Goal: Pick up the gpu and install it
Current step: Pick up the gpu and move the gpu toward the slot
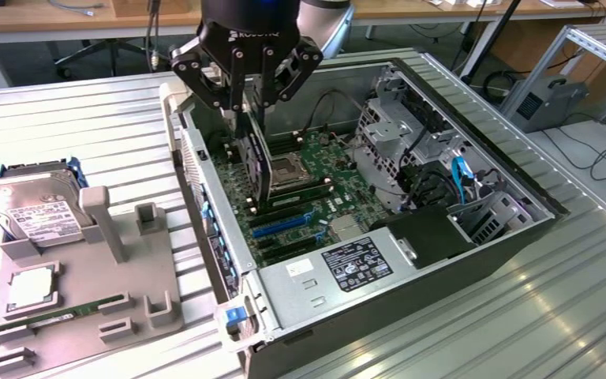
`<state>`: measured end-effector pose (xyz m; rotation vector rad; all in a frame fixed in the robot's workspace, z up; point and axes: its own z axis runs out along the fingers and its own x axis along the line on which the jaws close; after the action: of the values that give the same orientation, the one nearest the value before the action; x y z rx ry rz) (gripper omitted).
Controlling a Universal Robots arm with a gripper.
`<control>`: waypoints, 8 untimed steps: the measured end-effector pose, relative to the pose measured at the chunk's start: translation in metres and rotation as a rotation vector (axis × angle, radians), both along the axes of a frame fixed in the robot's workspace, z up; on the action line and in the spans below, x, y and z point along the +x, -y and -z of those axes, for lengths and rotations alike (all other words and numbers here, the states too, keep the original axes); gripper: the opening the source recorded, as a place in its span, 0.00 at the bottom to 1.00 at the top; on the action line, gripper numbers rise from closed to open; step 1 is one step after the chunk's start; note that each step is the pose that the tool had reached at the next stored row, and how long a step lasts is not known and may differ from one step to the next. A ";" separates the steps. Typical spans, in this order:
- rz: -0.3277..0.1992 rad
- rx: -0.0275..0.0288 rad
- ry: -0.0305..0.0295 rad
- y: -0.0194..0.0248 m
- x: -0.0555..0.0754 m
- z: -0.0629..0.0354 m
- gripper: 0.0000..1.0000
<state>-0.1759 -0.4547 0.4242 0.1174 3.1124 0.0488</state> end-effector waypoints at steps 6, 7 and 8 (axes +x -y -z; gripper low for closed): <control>0.000 -0.0011 0.0001 0.0000 0.008 0.0067 0.26; 0.000 -0.0012 0.0000 0.0000 0.008 0.0068 0.26; 0.000 -0.0015 0.0000 0.0000 0.009 0.0070 0.26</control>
<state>-0.1672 -0.4548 0.4172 0.1174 3.1124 0.0465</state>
